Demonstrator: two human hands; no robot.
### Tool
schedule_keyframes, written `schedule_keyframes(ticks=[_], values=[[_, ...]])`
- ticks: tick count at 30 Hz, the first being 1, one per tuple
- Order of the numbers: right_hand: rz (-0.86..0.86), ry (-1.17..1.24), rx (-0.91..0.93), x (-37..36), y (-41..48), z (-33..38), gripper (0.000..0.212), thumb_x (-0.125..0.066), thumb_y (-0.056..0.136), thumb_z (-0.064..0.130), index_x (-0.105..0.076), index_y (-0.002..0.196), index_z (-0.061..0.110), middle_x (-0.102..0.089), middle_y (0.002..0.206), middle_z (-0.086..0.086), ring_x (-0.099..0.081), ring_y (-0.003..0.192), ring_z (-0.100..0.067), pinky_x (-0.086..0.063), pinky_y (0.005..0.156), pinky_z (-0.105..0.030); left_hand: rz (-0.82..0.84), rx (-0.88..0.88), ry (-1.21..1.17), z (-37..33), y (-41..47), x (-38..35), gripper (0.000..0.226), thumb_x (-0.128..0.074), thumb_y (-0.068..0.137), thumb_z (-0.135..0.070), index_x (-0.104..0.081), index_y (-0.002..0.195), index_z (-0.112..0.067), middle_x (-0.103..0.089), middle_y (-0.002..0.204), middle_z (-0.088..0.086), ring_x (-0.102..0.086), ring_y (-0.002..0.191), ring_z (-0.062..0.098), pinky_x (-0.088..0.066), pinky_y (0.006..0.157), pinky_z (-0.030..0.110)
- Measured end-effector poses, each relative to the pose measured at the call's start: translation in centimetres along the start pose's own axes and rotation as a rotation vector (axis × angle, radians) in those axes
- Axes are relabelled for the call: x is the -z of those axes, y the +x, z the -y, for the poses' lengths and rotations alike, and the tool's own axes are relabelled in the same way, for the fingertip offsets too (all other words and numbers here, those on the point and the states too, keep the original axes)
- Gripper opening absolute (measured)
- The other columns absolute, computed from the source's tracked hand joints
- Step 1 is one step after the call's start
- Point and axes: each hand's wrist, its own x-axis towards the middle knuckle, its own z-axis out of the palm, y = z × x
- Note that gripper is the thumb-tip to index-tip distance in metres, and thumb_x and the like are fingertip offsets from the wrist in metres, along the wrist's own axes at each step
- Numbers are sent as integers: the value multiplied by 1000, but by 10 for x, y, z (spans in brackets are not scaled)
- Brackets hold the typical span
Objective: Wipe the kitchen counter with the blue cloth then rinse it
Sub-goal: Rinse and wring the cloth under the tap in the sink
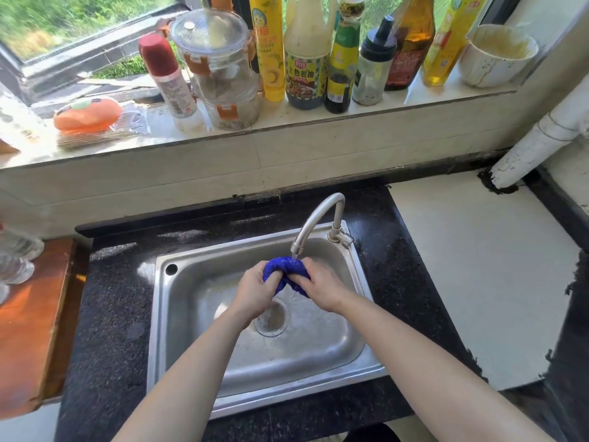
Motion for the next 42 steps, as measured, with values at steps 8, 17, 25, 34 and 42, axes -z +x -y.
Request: schedule_keyframes(ticks=[8,17,25,34,42], values=[[-33,96,-3,18,-6,-27,77,-77,83,15,-41,150,27,-54,138,-6,-55,126,-22,-43,111,-38,34,228,-270,-3,-9,-7,32,-58,93,-50,-66,106,-22,-70,93,8,-64,83,20,-57,88,50],[15,32,194,36,-4,-28,40,-56,99,17,-59,139,25,-64,123,-4,-57,117,-20,-38,94,-22,-88,190,-621,-16,-20,-32,24,-56,92,11,-54,100,-12,-52,79,13,-42,57,17,-35,52,25],[67,8,139,34,10,-33,27,-37,108,30,-54,122,14,-67,112,-10,-59,104,-28,-44,83,-37,-316,217,-290,-19,-23,-61,22,-63,95,-36,-59,112,-22,-59,82,1,-46,56,11,-36,48,24],[198,358,100,15,-3,-33,73,-53,89,14,-27,152,39,-42,145,-3,-55,122,-18,-50,105,-43,-309,283,-202,-25,-23,-29,41,-52,97,-53,-64,76,-20,-51,50,-11,-39,41,8,-30,44,24],[65,145,43,4,-1,-36,95,-63,87,-1,-12,160,34,-25,125,2,-51,106,-7,-36,75,6,-4,175,-330,1,-7,-21,47,-60,92,-4,-51,134,-22,-65,119,6,-64,95,24,-52,80,43]])
